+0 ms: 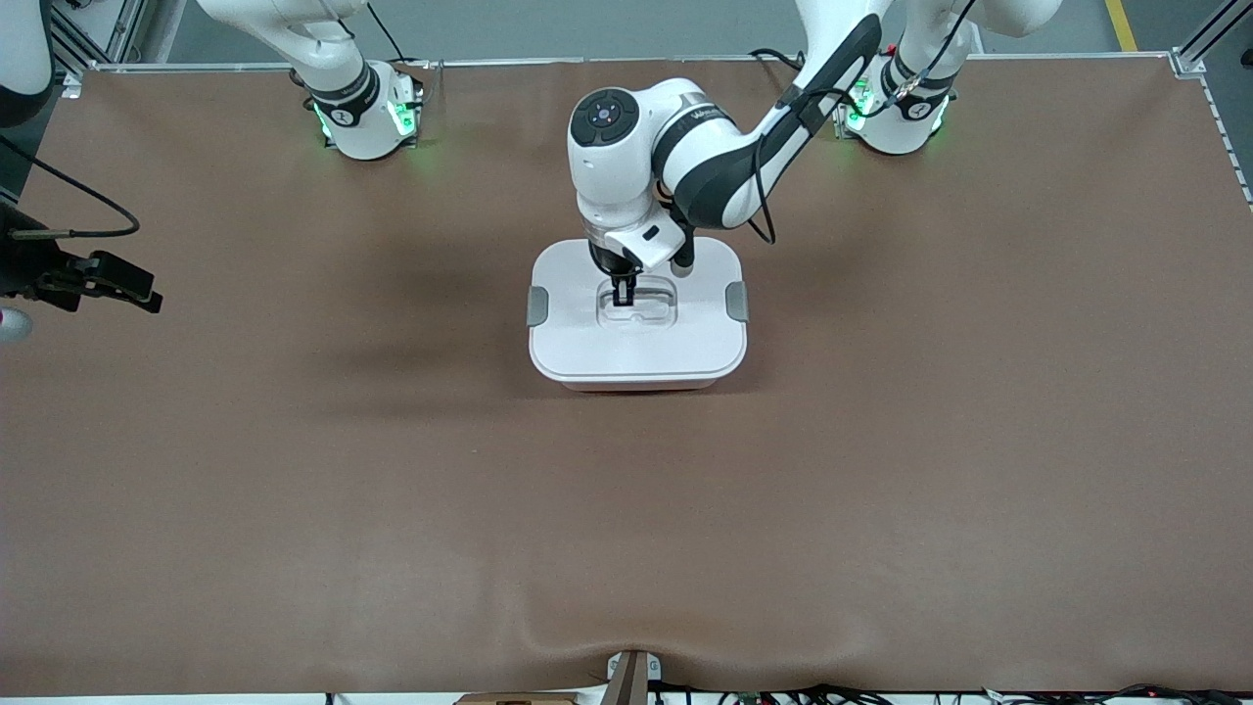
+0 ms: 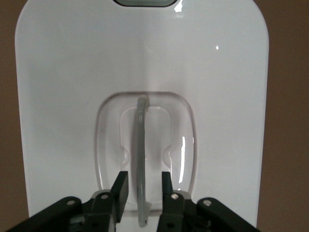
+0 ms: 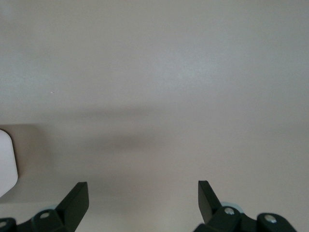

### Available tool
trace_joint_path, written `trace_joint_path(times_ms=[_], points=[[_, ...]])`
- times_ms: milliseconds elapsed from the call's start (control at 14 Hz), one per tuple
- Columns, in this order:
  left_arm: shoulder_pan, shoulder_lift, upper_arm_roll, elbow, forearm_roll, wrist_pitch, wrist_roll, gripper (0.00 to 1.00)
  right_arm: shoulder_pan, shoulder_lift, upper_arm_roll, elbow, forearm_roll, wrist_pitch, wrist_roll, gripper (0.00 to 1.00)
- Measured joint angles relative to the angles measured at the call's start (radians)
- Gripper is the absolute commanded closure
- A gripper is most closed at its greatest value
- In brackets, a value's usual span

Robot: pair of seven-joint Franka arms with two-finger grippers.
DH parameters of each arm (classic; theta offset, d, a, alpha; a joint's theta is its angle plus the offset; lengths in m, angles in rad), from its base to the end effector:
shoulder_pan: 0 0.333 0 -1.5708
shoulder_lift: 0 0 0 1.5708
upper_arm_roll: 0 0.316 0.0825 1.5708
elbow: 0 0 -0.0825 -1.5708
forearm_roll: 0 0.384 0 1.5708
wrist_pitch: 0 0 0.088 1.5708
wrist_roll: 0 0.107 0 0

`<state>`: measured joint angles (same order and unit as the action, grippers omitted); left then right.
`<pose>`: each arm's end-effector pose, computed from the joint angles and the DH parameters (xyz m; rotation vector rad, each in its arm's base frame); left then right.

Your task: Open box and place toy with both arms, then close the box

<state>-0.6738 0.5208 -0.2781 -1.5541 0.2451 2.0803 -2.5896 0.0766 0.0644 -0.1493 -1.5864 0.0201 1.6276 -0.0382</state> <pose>0.4347 -0.5410 0.3573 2.2034 2.1749 0.1110 0.5762 -0.0373 0.5860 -3.1292 0.0558 0.0342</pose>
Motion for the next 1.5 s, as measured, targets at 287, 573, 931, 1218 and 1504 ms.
trace_joint_path(times_ms=[287, 573, 931, 1218, 1504], points=[[0.037, -0.03, 0.008, 0.034, 0.0, -0.019, 0.071, 0.0, 0.0, -0.001, -0.001, 0.007, 0.003, 0.002, 0.0, 0.0], [0.122, -0.068, 0.01, 0.092, 0.0, -0.083, 0.281, 0.0, 0.0, -0.003, -0.002, 0.024, 0.003, 0.0, 0.0, 0.0], [0.31, -0.127, 0.011, 0.113, 0.0, -0.141, 0.757, 0.0, -0.001, -0.003, -0.003, 0.025, 0.003, -0.012, 0.0, 0.0], [0.434, -0.184, 0.01, 0.115, -0.006, -0.249, 1.124, 0.0, -0.001, -0.003, -0.003, 0.025, 0.003, -0.013, 0.0, 0.0], [0.525, -0.243, 0.007, 0.118, -0.028, -0.333, 1.407, 0.0, -0.001, -0.003, -0.005, 0.025, 0.003, -0.014, 0.0, 0.0]])
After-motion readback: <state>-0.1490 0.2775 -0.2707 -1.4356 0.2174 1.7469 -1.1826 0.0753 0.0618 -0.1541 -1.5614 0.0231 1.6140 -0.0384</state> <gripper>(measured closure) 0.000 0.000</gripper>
